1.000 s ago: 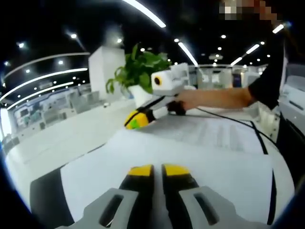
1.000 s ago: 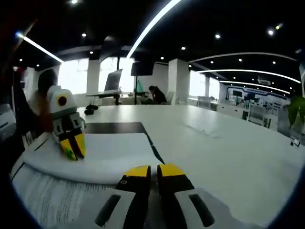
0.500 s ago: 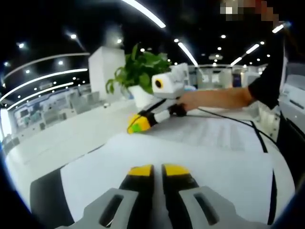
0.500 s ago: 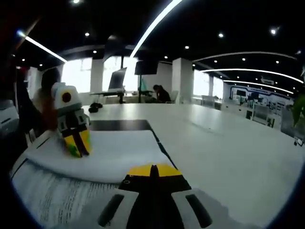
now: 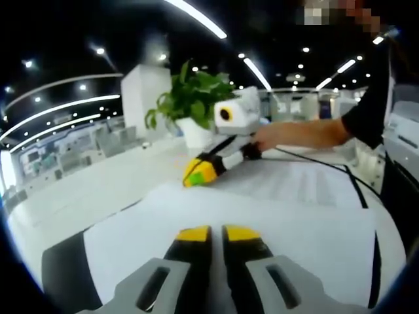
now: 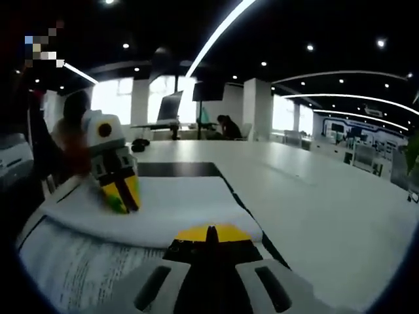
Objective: Flip through the bound document one page at a time
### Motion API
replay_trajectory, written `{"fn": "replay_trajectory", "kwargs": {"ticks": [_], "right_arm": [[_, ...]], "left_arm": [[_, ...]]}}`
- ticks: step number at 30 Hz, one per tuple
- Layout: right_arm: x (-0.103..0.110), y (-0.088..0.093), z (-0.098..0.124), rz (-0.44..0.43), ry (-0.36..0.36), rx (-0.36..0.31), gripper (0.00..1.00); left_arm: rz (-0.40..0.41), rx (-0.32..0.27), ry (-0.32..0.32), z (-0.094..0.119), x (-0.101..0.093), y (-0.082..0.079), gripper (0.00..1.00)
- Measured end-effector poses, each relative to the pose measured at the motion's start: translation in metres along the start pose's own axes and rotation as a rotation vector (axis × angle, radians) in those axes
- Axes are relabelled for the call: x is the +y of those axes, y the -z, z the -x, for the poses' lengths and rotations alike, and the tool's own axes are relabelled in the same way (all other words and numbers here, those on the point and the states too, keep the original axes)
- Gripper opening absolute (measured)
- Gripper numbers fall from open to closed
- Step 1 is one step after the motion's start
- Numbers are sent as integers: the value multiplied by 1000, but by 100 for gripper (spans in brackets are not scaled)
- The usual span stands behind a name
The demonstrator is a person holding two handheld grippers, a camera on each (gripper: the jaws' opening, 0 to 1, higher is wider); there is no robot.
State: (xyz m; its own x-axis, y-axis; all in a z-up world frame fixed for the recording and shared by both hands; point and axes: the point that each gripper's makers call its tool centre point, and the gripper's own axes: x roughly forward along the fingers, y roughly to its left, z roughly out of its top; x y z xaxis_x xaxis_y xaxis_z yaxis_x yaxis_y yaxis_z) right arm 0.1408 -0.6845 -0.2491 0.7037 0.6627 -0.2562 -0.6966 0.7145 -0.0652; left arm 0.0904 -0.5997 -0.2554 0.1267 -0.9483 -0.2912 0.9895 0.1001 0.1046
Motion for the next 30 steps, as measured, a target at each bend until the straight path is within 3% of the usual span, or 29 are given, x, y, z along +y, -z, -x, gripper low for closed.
{"fn": "replay_trajectory", "kwargs": {"ticks": [30], "right_arm": [[51,-2,10,19,-92,3,4]], "left_arm": [[-3,-1,8,-1,-1,0,7]]}}
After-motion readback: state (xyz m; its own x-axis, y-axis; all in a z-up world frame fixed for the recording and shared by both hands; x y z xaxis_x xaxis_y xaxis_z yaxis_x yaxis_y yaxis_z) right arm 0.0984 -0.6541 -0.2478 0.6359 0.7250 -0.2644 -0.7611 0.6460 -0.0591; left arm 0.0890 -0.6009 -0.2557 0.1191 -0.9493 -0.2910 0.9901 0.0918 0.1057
